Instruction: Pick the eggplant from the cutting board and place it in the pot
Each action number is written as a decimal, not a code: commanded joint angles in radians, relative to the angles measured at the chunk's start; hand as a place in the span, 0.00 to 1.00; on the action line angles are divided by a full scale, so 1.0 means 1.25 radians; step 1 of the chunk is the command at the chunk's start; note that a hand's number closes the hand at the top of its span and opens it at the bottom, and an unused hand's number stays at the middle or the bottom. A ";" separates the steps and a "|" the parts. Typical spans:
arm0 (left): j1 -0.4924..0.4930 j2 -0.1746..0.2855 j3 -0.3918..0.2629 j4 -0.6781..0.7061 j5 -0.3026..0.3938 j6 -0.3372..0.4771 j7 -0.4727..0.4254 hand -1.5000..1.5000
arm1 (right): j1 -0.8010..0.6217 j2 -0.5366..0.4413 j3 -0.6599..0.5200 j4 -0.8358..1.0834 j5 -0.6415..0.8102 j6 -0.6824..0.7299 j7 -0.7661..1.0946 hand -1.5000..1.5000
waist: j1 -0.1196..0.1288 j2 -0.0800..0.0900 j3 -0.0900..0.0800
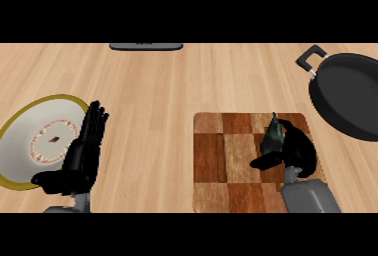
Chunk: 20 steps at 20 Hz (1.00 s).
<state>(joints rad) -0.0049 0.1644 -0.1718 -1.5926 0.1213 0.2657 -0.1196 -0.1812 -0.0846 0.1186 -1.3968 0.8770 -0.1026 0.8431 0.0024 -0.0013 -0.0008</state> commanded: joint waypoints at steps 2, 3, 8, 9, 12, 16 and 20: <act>-0.002 0.009 0.034 0.030 0.021 -0.039 -0.020 0.50 | -0.036 -0.025 0.008 0.062 0.087 -0.083 -0.051 1.00 | 0.002 0.002 0.001; 0.005 -0.033 -0.019 0.000 -0.029 0.006 -0.021 0.50 | -0.051 -0.014 0.001 0.110 0.094 -0.122 -0.076 1.00 | 0.003 0.002 0.001; 0.017 -0.023 0.033 -0.001 -0.003 -0.046 -0.018 0.50 | -0.054 -0.007 -0.002 0.088 0.118 -0.103 -0.065 1.00 | 0.001 0.001 0.001; -0.010 -0.044 0.022 0.044 -0.039 -0.019 -0.026 0.50 | -0.022 -0.014 -0.005 0.083 0.117 -0.127 -0.092 1.00 | -0.001 0.001 0.001; 0.002 -0.040 0.031 -0.002 -0.042 -0.024 0.008 0.50 | -0.043 0.016 0.014 0.065 0.163 -0.125 -0.042 1.00 | 0.000 0.001 0.001; -0.031 -0.040 -0.008 -0.001 -0.038 -0.044 -0.001 0.50 | -0.365 -0.084 -0.171 0.328 0.102 -0.014 0.070 1.00 | 0.072 0.028 0.002; -0.063 -0.042 -0.019 -0.003 -0.035 -0.060 0.004 0.50 | -0.469 -0.161 -0.219 0.427 0.125 -0.003 0.126 1.00 | 0.114 0.050 0.002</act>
<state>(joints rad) -0.0505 0.1180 -0.1779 -1.5866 0.0785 0.2037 -0.1246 -0.6200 -0.2088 -0.0872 -0.9922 1.0126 -0.1373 0.9227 0.0987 0.0406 0.0007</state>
